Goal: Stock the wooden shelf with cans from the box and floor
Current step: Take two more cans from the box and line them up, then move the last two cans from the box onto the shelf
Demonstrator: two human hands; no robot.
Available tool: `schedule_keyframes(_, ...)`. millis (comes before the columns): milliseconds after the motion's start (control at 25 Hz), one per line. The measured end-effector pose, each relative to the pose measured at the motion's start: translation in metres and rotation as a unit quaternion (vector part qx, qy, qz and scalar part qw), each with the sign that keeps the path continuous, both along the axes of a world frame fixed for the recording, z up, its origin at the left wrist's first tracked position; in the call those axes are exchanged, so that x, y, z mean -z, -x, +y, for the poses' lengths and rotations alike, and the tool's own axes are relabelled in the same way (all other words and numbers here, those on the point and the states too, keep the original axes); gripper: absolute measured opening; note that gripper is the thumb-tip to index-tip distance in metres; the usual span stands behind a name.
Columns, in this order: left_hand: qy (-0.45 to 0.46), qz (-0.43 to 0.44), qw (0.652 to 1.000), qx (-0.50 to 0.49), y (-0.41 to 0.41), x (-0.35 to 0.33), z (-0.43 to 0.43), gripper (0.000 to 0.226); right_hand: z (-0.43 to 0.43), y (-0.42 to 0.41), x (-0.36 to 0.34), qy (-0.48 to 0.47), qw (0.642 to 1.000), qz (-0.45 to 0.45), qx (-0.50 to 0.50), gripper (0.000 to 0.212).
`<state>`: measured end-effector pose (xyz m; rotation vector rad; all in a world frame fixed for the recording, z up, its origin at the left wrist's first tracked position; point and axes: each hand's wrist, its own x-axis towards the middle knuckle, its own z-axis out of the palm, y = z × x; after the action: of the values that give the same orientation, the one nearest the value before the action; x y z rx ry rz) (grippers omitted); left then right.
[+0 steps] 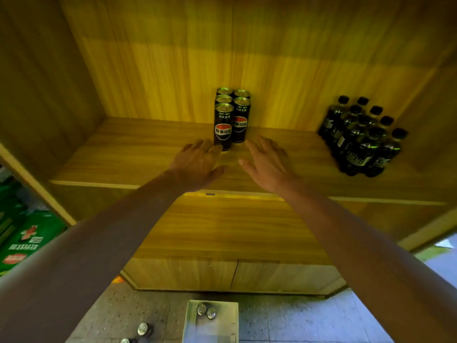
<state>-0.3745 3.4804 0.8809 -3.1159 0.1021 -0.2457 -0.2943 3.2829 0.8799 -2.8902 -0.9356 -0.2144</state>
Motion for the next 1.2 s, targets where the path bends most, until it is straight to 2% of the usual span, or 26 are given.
schedule_keyframes(160, 0.0, -0.001, 1.0, 0.031, 0.054, 0.002, -0.011, 0.065, -0.014, 0.07, 0.0, 0.015, 1.0, -0.014, 0.001, 0.062)
schedule_keyframes(360, 0.007, -0.004, 0.999, 0.043, 0.092, 0.025, -0.017, 0.062, -0.012, 0.116, 0.018, 0.026, 1.0, -0.006, 0.005, 0.062)
schedule_keyframes(560, 0.049, 0.053, 0.997, 0.003, 0.107, 0.111, -0.023, 0.062, -0.002, 0.14, 0.099, 0.027, 0.999, 0.014, -0.031, 0.06)
schedule_keyframes(680, 0.078, 0.106, 0.991, -0.019, 0.121, 0.195, -0.025, 0.062, -0.002, 0.147, 0.185, 0.051, 0.997, 0.036, -0.042, 0.062)
schedule_keyframes(760, 0.083, 0.141, 0.986, -0.028, 0.132, 0.277, -0.022, 0.062, -0.003, 0.151, 0.273, 0.07, 0.994, 0.057, -0.052, 0.063)
schedule_keyframes(1080, 0.097, 0.23, 0.966, -0.065, 0.189, 0.693, -0.032, 0.061, -0.016, 0.198, 0.701, 0.114, 0.982, 0.132, -0.072, 0.062)
schedule_keyframes(1200, 0.107, 0.254, 0.959, -0.071, 0.196, 0.819, -0.036, 0.06, -0.026, 0.204, 0.829, 0.116, 0.977, 0.17, -0.05, 0.061)
